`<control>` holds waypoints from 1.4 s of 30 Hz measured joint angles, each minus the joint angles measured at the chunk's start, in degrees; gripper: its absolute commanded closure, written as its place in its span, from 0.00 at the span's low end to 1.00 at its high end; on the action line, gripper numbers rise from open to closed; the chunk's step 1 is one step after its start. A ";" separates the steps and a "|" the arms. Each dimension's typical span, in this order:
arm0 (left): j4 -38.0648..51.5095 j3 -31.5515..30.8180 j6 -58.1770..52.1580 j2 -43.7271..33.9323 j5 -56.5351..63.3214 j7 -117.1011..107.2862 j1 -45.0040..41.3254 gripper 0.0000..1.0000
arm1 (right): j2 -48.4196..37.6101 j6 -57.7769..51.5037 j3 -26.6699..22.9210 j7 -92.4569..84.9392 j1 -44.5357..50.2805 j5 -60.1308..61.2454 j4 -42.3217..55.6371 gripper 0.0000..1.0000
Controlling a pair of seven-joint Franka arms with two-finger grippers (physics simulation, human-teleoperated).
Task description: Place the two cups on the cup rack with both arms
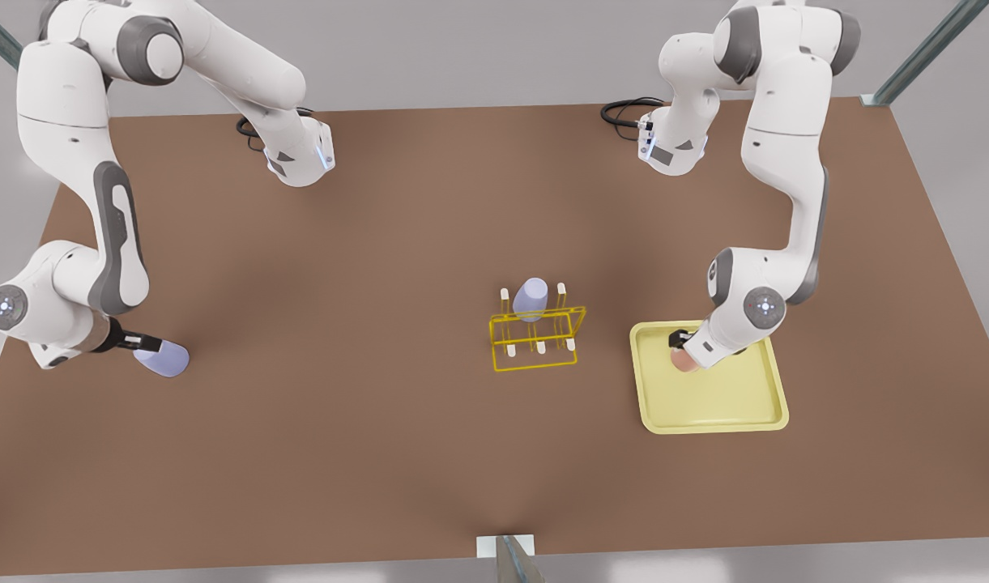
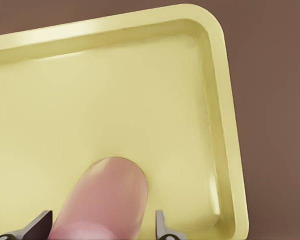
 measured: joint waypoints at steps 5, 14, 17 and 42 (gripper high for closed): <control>-0.56 0.00 0.57 0.21 0.05 -0.02 0.60 0.00 | 3.45 2.31 -0.05 -1.32 -2.04 -0.14 0.06 0.00; -1.33 0.00 0.99 1.01 -0.01 -0.04 0.56 0.00 | 5.18 4.17 -0.02 -2.93 -2.27 0.15 0.26 0.00; -1.64 -0.01 1.34 1.26 -0.02 -0.05 0.54 0.03 | 5.67 5.07 0.10 -3.31 -2.19 0.29 0.34 0.00; 5.84 -5.11 1.22 -0.94 -0.55 -4.69 0.50 0.17 | 6.00 7.58 0.84 -5.09 -1.89 1.61 -2.40 0.00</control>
